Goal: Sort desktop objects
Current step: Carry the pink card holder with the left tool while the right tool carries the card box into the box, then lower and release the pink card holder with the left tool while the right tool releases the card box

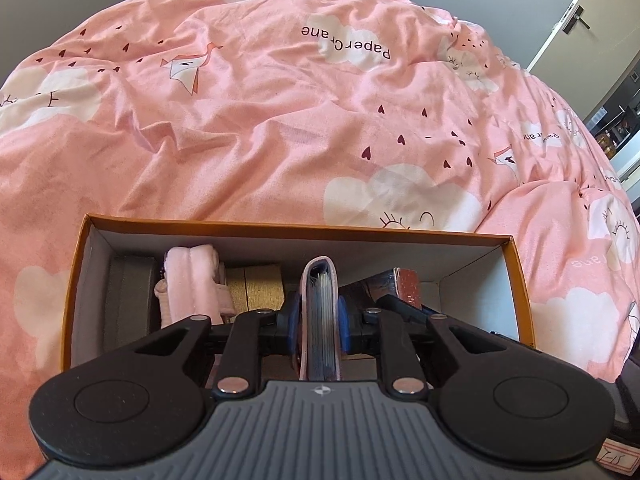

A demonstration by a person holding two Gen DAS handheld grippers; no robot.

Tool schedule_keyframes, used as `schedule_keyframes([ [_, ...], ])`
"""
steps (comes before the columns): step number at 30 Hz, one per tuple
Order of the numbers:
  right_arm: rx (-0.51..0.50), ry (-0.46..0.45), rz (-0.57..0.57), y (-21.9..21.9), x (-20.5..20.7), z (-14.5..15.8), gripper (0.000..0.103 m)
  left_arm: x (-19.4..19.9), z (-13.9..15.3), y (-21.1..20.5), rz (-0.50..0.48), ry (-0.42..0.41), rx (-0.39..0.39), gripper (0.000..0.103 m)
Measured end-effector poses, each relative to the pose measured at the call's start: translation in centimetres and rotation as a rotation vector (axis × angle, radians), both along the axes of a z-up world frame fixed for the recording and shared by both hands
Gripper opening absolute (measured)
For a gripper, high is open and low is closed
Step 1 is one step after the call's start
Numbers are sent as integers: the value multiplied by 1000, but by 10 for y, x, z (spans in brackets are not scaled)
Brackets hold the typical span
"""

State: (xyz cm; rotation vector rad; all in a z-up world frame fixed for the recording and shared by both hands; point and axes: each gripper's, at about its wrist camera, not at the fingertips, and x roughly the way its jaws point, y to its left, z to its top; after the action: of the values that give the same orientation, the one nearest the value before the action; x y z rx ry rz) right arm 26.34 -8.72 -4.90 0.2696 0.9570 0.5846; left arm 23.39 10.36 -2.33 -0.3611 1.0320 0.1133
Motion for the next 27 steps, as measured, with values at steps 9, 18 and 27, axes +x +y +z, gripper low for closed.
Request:
schedule_keyframes([
  [9,-21,-17,13,11,-3,0,25,-13,16,14,20,-80,-52,24],
  [18,-22,-33,48,23,1,0,28,-48,40,22,50,-155,8,24],
  [27,95,49,28,11,7,3,32,-72,34,25,72,-148,-20,25],
])
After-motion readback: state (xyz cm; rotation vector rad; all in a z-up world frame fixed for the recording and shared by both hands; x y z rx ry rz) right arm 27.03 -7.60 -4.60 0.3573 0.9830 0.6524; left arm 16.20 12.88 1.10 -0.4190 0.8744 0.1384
